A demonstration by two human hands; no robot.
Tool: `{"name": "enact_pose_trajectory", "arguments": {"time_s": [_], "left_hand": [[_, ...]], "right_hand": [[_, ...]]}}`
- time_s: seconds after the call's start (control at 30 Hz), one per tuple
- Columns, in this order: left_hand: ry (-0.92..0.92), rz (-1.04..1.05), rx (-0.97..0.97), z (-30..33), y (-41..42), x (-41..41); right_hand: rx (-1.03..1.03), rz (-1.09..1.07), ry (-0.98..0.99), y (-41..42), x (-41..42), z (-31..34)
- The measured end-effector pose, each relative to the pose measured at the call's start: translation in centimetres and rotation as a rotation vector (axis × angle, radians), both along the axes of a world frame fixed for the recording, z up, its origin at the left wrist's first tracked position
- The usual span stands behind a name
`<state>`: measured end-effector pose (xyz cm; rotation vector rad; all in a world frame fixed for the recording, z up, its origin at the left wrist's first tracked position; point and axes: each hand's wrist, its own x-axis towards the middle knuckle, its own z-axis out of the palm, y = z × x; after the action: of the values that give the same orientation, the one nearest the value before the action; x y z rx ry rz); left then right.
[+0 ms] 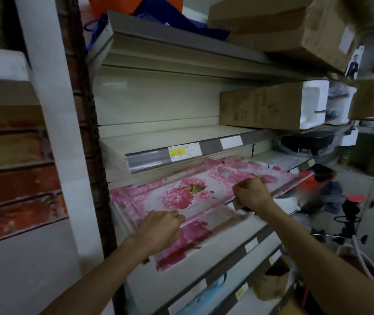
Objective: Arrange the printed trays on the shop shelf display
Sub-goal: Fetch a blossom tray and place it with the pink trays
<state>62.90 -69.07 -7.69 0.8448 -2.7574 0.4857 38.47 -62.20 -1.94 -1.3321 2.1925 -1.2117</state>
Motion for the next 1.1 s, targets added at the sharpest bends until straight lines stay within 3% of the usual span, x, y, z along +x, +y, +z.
{"name": "enact_pose_trajectory", "arguments": {"time_s": [0.23, 0.53, 0.8, 0.9, 1.1], "left_hand": [[0.016, -0.11, -0.045, 0.6, -1.2, 0.4], [0.11, -0.155, -0.043, 3.3, -1.1, -0.8], [0.106, -0.158, -0.127, 4.2, -1.1, -0.8], [0.212, -0.168, 0.034, 4.7, 0.3, -1.0], [0.592, -0.229, 0.782, 6.5, 3.4, -2.0]], "right_hand": [[0.022, -0.107, -0.637, -3.0, -1.5, -1.1], [-0.209, -0.006, -1.238, -6.4, 2.1, -1.3], [-0.388, -0.243, -1.223, -7.8, 2.8, -1.8], [-0.424, -0.314, -1.19, -6.5, 2.1, -1.7], [-0.465, -0.32, -1.131, -0.7, 0.4, -0.4]]}}
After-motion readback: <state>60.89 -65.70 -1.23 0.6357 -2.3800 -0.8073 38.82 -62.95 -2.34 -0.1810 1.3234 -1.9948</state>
